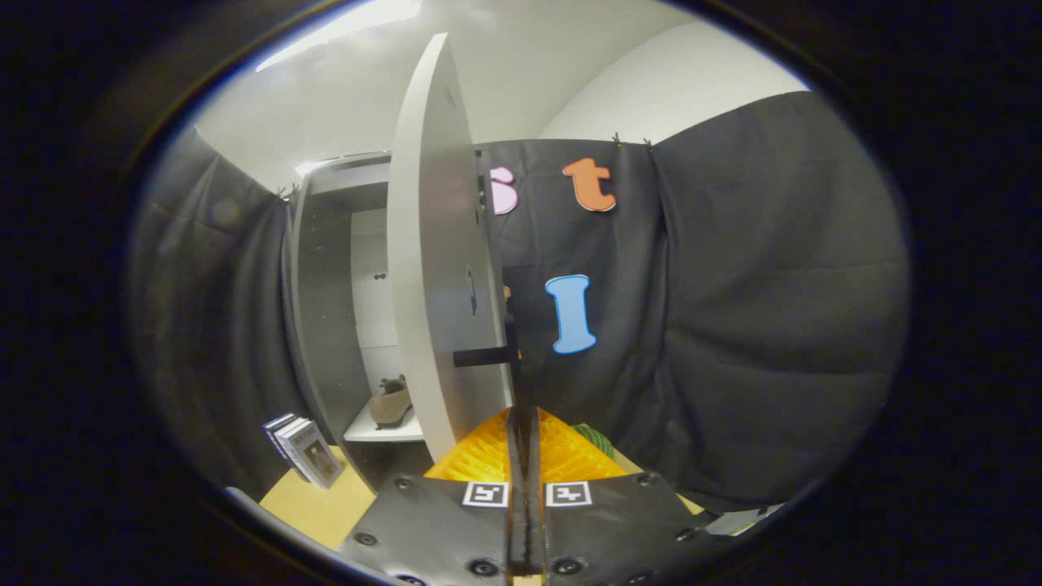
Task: Open the shoe cabinet door, grab the shoes and put them into the shoe cabinet, then close the shoe cabinet door.
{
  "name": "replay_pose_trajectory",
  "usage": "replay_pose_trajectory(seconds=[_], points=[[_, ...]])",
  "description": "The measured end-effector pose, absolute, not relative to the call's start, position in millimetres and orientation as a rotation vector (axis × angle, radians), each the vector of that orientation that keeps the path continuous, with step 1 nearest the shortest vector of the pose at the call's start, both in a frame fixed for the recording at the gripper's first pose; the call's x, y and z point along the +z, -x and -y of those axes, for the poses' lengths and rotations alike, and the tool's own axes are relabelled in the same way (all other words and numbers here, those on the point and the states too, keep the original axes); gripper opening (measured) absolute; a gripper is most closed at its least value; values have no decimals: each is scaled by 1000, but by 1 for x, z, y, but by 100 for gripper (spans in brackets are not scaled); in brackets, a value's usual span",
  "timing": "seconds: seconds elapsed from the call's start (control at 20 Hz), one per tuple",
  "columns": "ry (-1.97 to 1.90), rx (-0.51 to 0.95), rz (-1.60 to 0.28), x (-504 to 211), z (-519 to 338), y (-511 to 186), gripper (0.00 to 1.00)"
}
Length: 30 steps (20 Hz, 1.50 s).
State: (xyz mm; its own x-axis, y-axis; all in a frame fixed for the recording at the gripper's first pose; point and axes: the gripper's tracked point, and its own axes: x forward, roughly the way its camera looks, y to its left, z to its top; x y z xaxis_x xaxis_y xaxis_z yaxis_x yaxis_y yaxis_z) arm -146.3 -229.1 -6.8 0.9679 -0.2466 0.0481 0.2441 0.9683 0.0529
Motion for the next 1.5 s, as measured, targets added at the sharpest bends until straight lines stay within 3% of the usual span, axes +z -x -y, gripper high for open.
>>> replay_pose_trajectory(seconds=[0.85, 1.5], points=[[-12, -351, 101, 0, 260, 190, 2], [24, -139, 16, -37, 167, 157, 2]])
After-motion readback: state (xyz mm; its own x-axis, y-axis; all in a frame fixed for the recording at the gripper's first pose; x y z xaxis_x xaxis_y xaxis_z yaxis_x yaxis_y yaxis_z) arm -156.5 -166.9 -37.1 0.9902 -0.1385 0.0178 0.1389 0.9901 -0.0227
